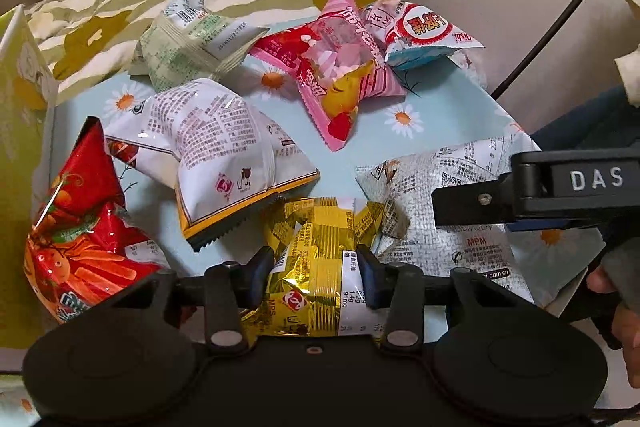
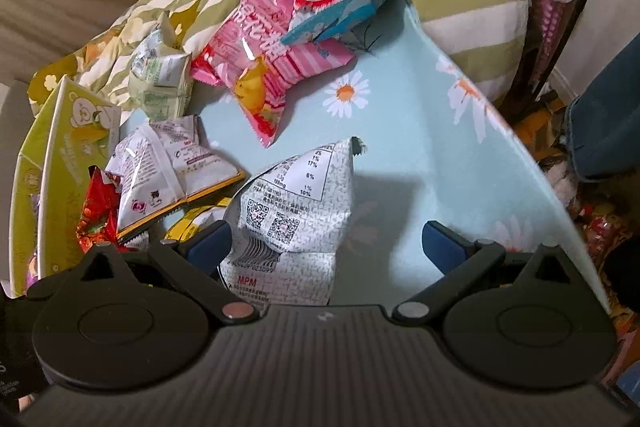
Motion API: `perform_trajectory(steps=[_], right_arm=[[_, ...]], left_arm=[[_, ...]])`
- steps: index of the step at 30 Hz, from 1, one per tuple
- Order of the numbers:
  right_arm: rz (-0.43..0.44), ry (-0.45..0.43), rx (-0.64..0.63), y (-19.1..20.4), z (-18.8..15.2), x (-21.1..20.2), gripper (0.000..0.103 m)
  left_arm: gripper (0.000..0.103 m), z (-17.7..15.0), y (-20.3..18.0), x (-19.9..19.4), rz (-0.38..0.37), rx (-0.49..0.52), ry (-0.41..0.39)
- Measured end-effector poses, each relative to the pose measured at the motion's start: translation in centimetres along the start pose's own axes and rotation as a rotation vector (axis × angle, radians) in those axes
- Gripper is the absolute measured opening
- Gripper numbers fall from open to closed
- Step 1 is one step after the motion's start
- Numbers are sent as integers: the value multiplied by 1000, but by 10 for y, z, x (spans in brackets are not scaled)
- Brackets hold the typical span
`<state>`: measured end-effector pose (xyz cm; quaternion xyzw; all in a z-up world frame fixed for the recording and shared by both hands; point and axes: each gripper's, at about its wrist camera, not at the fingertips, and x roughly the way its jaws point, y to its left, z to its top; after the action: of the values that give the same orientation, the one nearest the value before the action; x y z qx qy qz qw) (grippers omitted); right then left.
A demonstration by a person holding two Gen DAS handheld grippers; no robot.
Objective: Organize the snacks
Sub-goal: 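Grasp the gold snack bag with the left tool while the right tool grasps the white printed bag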
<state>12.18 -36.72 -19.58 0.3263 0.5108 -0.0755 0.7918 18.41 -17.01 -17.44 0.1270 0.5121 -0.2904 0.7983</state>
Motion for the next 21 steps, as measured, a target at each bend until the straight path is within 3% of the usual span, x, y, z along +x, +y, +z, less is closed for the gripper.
perform_trajectory(steps=[7, 9, 10, 11, 17, 21], right_arm=[[95, 39, 72, -5, 0, 9, 103], [158, 47, 86, -6, 0, 12, 101], [218, 52, 110, -8, 1, 11, 82], [245, 57, 125, -9, 2, 10, 72], [200, 9, 56, -2, 4, -8, 58], [175, -28, 21, -3, 4, -22, 57]], left_arm=[[48, -2, 1, 0, 1, -6, -4], [48, -3, 0, 0, 5, -3, -5], [48, -2, 1, 0, 8, -5, -7], [47, -2, 1, -1, 11, -9, -10], [47, -1, 0, -8, -6, -25, -25], [47, 0, -7, -13, -13, -27, -39]])
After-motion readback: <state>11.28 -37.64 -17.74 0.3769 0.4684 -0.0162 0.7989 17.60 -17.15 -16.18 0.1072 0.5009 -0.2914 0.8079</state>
